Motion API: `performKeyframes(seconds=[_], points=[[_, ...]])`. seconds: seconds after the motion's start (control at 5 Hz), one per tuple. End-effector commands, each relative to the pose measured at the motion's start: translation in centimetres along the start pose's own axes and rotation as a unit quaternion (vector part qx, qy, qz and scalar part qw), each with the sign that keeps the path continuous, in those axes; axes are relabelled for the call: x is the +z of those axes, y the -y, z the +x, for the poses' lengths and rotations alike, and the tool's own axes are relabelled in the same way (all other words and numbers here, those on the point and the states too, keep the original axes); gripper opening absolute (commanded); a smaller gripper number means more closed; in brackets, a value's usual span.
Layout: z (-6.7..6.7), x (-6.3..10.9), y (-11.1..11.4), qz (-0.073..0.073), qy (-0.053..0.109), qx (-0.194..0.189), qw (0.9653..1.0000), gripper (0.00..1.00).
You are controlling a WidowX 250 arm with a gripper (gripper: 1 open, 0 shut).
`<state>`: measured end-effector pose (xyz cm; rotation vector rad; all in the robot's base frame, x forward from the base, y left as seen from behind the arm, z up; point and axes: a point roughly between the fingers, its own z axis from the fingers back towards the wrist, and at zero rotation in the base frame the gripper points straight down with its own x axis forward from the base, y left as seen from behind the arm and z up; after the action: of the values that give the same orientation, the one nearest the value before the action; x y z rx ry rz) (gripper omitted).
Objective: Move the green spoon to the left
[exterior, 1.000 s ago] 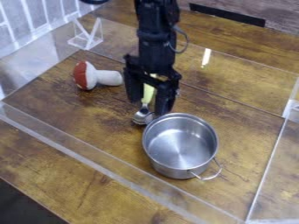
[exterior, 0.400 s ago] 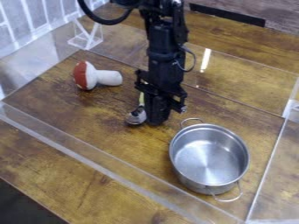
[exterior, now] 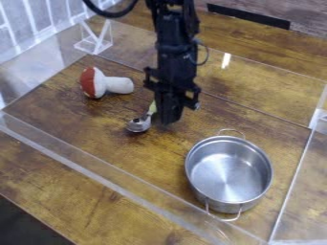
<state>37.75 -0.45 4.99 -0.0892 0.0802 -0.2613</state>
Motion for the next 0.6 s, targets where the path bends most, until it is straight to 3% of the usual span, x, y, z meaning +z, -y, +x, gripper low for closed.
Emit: performKeyframes(seconds=[0.0,0.2,0.4], points=[[1.25,2.31,-0.55,-0.004,0.032,-0.001,0.9995,0.0],[1.68,2.15,-0.91,-0.014,0.033,-0.001,0.9994,0.0],[1.51,1.75,-0.5,-0.022,0.033,0.025,0.9989,0.0]])
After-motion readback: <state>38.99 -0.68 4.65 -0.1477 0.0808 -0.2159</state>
